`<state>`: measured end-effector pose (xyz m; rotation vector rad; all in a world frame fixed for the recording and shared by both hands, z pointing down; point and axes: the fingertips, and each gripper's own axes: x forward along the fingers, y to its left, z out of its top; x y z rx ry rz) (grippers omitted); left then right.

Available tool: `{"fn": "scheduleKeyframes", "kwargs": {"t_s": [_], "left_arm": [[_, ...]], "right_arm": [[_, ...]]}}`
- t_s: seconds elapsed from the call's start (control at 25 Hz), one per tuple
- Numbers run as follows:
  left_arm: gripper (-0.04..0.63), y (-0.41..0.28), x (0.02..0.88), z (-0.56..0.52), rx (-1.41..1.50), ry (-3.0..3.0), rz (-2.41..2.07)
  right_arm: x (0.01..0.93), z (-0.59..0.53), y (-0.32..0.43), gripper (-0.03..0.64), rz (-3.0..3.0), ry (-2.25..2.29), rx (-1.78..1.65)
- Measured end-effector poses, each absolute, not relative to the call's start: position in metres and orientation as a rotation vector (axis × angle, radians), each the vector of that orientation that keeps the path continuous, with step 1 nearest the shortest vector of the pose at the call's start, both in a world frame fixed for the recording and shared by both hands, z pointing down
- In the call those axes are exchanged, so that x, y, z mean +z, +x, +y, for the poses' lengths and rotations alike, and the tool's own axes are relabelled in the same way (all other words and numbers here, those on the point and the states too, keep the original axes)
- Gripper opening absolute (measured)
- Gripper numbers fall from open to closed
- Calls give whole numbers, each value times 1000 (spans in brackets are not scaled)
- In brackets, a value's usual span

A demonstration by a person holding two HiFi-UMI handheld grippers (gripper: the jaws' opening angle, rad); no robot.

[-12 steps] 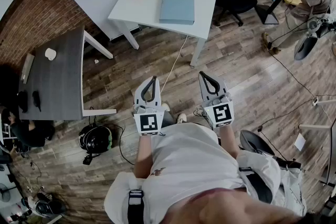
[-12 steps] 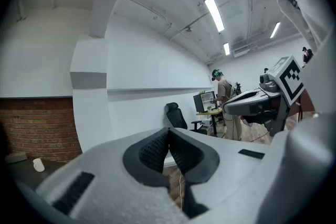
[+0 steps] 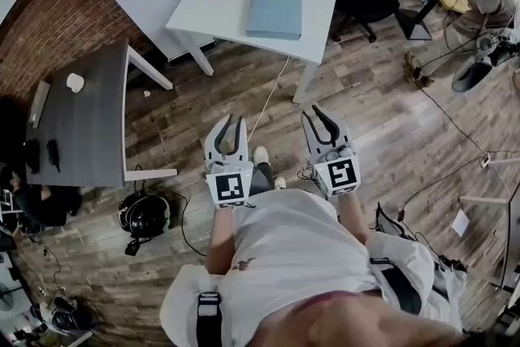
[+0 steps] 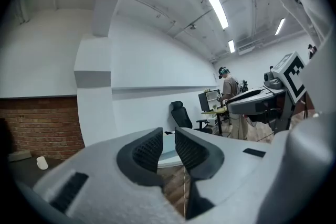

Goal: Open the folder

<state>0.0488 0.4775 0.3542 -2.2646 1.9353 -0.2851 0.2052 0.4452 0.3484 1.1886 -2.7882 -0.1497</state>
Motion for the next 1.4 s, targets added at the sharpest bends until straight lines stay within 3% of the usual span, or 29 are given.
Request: {"fn": "scheduleKeyframes", "kwargs": {"t_s": [0.32, 0.52, 1.4], "left_arm": [[201, 27, 360, 432, -293, -2265, 1971], [241, 14, 359, 396, -281, -2282, 1968], [261, -55, 369, 287, -255, -2376, 1901]], "right_arm": [[351, 400, 190, 226, -2764, 1212, -155], [349, 365, 179, 267, -2745, 1222, -151], [357, 263, 111, 272, -2680, 1265, -168]]}}
